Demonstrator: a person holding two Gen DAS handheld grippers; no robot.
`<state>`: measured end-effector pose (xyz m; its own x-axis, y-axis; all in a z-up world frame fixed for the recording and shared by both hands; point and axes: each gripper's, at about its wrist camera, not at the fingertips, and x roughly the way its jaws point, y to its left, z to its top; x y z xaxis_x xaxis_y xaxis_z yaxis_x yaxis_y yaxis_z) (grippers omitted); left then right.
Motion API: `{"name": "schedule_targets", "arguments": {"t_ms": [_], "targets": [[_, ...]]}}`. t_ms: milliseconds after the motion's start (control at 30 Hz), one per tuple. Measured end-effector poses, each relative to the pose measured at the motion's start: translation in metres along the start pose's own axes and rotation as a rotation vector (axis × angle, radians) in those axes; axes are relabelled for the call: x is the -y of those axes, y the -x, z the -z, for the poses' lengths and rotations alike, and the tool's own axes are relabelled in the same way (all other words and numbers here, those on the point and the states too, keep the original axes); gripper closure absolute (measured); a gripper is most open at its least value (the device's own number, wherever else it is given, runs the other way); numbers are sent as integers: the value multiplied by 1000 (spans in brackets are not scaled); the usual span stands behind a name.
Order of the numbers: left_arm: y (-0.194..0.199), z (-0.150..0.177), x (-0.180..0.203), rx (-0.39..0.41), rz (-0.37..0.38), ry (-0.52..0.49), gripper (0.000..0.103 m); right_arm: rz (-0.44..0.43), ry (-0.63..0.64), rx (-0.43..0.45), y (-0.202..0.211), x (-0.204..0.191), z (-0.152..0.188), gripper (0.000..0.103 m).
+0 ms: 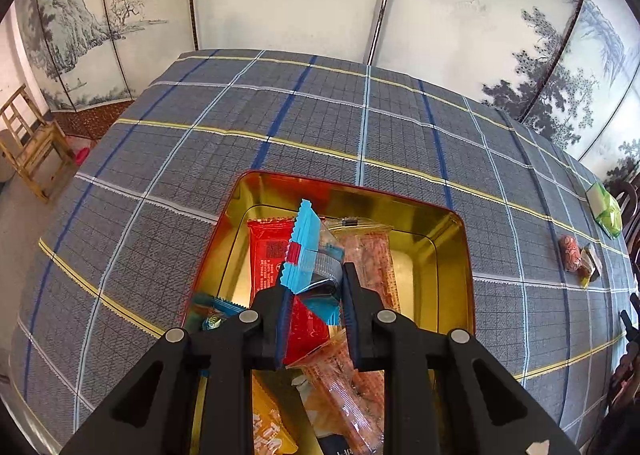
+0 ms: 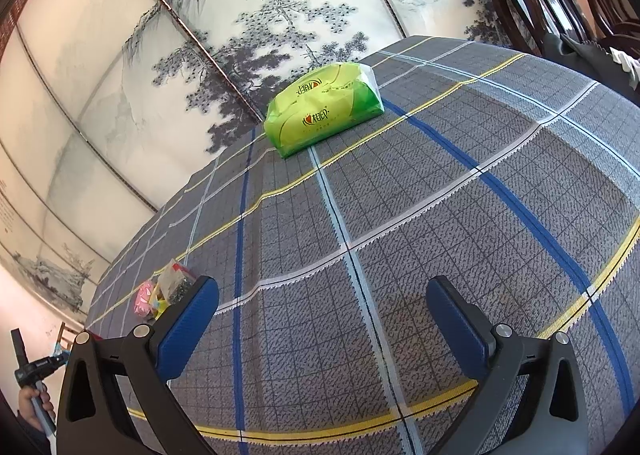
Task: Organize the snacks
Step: 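Lower the blue candy into the tin and open the left tool, then move the right tool toward the yellow-ended clear candy packet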
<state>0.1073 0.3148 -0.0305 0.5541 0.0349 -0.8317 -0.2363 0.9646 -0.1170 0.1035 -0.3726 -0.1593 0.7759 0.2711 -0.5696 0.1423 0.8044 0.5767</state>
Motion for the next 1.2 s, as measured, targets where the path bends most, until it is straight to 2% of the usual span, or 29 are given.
{"name": "schedule_targets", "arguments": {"t_ms": [200,367,500,567,633,667,700,767,867,1067,1200], "targets": [[-12,5,-4,-36,4,11,84,45,34,-17,-4,-7,2,0],[-23,4,-5,-61,-6,13,83,128,100,-47,-10,-18,4,0],[-31,1,-8,-78,-5,12,83,253,240,-153,-21,-42,7,0],[-35,3,-9,-94,3,8,83,223,275,-152,-15,-57,11,0],[-36,5,-12,-90,-8,15,76,181,313,-148,-9,-77,15,0],[-36,6,-12,-88,-20,15,55,161,339,-148,-7,-89,16,0],[-32,7,-11,-66,6,9,43,141,369,-149,-6,-101,19,0],[-18,13,-9,-11,16,1,34,98,423,-167,-7,-124,26,0],[6,21,-6,53,2,-19,31,29,488,-226,-19,-157,42,0],[70,62,0,187,122,-21,20,-26,635,-308,-51,-200,80,1],[100,105,12,213,176,-55,19,-59,652,-321,-69,-214,85,2]]}}
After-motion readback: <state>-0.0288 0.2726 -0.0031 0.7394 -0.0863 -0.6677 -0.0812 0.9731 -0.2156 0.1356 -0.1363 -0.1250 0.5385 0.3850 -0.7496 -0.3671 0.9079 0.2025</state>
